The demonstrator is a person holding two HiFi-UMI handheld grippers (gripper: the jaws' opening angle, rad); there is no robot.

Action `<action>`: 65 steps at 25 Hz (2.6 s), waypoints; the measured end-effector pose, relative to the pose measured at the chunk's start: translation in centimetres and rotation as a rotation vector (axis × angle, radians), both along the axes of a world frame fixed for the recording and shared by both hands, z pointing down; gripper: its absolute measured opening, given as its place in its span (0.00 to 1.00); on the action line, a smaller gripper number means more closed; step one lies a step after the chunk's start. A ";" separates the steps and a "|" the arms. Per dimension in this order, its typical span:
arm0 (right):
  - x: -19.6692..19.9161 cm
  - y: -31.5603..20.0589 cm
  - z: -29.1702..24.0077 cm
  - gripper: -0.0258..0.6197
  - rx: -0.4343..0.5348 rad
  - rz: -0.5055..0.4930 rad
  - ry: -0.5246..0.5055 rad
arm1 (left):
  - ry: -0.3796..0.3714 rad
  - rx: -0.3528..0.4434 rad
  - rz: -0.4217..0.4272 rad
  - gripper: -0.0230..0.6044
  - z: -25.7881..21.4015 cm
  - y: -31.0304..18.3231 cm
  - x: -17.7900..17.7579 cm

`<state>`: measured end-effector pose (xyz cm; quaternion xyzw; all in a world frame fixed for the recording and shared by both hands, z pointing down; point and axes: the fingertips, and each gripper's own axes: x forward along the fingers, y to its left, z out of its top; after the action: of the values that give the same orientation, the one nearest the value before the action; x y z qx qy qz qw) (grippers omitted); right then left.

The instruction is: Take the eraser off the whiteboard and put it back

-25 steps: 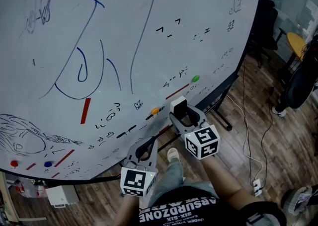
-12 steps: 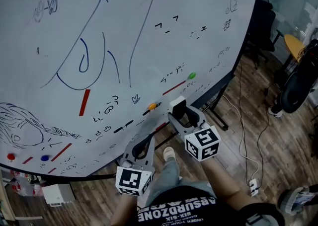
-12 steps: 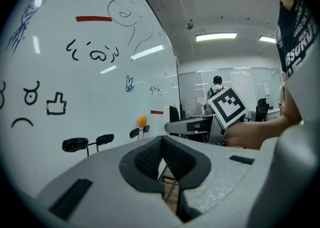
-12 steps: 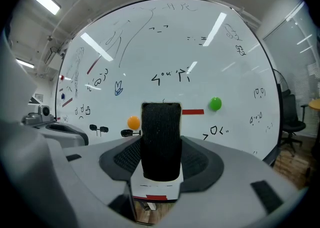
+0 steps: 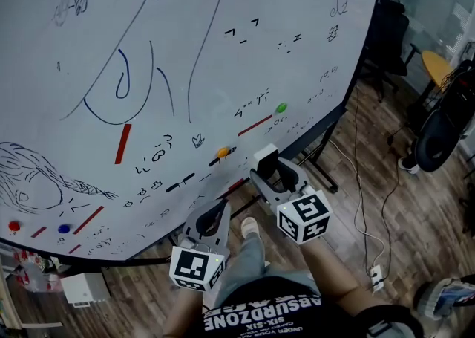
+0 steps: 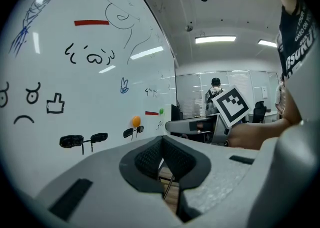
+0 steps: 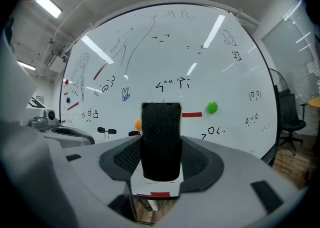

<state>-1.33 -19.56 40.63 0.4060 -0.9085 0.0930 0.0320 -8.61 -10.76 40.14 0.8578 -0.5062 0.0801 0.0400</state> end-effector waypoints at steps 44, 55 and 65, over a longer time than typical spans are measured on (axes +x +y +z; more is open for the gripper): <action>3.0 11.4 0.8 0.40 0.010 -0.023 0.001 | -0.014 -0.019 0.042 0.05 0.8 5.0 4.8; 1.8 13.2 1.8 0.40 -0.004 -0.045 0.008 | 0.005 -0.039 0.041 0.05 1.5 6.0 4.1; 0.9 13.6 1.8 0.40 0.002 -0.046 0.036 | 0.041 -0.044 0.050 0.05 1.9 5.7 3.4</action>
<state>-0.46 -5.97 42.43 0.3868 -0.9170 0.0839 0.0498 -5.25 -5.11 42.03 0.8706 -0.4817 0.0747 0.0671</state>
